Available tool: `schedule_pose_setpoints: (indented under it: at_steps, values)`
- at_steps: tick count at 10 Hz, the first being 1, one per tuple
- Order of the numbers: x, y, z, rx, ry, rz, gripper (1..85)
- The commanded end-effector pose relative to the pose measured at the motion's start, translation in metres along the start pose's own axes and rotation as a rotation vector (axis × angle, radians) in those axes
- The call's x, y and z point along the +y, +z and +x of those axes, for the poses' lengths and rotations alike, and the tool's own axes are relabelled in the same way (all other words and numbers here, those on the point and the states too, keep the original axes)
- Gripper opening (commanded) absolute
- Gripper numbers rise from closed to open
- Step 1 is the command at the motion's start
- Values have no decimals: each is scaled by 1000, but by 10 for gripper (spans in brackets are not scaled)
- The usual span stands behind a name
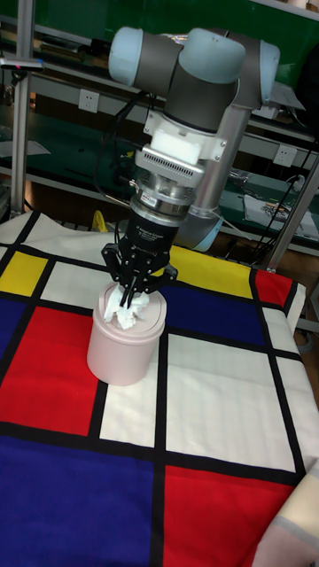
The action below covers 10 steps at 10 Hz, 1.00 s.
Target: Put the garbage in the trash can
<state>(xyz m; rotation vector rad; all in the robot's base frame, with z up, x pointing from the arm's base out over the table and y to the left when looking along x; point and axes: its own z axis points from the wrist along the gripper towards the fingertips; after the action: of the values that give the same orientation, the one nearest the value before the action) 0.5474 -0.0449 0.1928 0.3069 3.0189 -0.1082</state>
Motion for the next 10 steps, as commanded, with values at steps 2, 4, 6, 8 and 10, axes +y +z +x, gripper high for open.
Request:
schedule_pose_setpoints:
  at_steps: [2, 4, 6, 8, 10]
  values:
    - [11, -2, 25, 91, -140, -49, 10]
    - [21, -3, 35, 123, -215, -96, 10]
    - [17, -3, 32, 116, -192, -78, 10]
    - [20, -4, 30, 102, -193, -78, 10]
    - [19, -1, 27, 98, -200, -68, 10]
